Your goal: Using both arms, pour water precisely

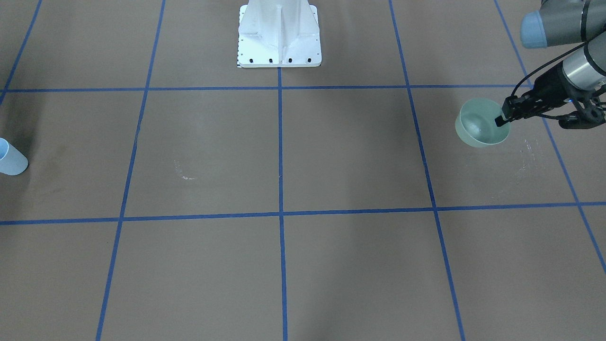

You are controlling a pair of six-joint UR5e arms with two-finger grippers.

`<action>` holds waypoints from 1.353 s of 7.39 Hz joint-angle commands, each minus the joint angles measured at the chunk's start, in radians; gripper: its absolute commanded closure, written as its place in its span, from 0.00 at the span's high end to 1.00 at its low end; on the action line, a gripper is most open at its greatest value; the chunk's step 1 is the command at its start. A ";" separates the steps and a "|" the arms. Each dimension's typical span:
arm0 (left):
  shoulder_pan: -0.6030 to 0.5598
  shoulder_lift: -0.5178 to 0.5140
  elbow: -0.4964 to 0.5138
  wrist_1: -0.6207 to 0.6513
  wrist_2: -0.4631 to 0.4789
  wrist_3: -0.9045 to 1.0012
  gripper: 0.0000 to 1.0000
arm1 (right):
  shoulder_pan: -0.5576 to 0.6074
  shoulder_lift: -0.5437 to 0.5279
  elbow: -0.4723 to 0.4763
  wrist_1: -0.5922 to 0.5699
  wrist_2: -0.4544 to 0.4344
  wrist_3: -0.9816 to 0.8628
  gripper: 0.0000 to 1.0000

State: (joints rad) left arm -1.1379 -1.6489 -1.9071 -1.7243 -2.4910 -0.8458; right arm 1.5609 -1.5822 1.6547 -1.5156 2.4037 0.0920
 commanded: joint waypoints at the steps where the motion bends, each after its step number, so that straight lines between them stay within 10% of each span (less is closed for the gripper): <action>1: 0.073 -0.264 -0.024 0.212 0.033 -0.220 0.00 | 0.001 -0.004 -0.001 0.000 0.000 0.000 1.00; 5: 0.389 -0.674 0.256 0.174 0.300 -0.646 0.00 | -0.001 0.002 -0.016 0.000 -0.002 -0.002 1.00; 10: 0.497 -0.729 0.554 -0.132 0.419 -0.751 0.00 | -0.004 0.004 -0.016 0.000 -0.003 -0.002 1.00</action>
State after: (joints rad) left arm -0.6570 -2.3740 -1.3821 -1.8258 -2.0773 -1.5899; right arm 1.5576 -1.5788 1.6384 -1.5156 2.4017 0.0904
